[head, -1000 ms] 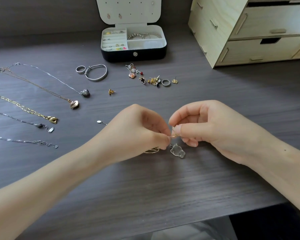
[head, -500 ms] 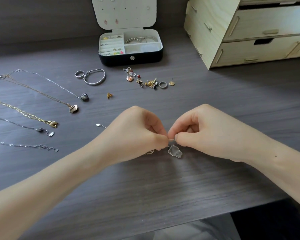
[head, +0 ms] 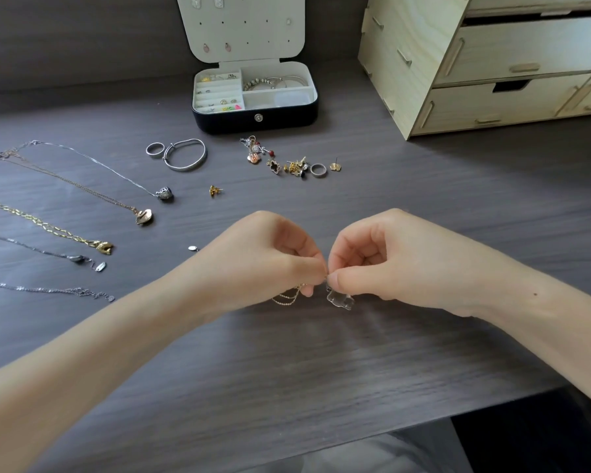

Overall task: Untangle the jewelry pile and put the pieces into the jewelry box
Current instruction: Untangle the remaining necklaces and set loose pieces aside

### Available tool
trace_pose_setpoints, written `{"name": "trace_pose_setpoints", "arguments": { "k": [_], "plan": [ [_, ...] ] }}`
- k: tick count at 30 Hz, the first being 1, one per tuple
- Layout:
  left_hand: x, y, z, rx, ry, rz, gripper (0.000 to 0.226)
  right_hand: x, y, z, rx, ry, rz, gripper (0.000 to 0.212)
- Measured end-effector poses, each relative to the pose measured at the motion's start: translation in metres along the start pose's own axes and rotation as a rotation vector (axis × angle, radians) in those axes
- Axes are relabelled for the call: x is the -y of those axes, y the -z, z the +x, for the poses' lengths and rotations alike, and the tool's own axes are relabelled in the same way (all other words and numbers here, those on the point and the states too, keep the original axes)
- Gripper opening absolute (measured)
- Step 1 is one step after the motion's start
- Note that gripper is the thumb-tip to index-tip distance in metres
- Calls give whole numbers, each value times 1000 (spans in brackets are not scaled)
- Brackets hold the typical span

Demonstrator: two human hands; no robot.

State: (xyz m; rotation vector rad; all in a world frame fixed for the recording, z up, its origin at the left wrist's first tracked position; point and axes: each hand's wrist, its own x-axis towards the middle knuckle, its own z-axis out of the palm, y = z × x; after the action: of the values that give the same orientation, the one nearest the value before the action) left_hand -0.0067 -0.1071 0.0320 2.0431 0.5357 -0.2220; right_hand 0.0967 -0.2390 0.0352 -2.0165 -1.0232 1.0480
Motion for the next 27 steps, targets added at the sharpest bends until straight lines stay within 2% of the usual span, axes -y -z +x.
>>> {"name": "trace_pose_setpoints", "arguments": {
  "k": [8,19,27],
  "plan": [
    [4,2,-1,41,-24,-28,20,3,1,0,-13,-49,152,16],
    [5,6,-1,74,-24,-18,19,2,0,-2,40,-140,334,9],
    [5,6,-2,64,-34,1,16,2,-3,-4,61,-192,317,12]
  ]
}}
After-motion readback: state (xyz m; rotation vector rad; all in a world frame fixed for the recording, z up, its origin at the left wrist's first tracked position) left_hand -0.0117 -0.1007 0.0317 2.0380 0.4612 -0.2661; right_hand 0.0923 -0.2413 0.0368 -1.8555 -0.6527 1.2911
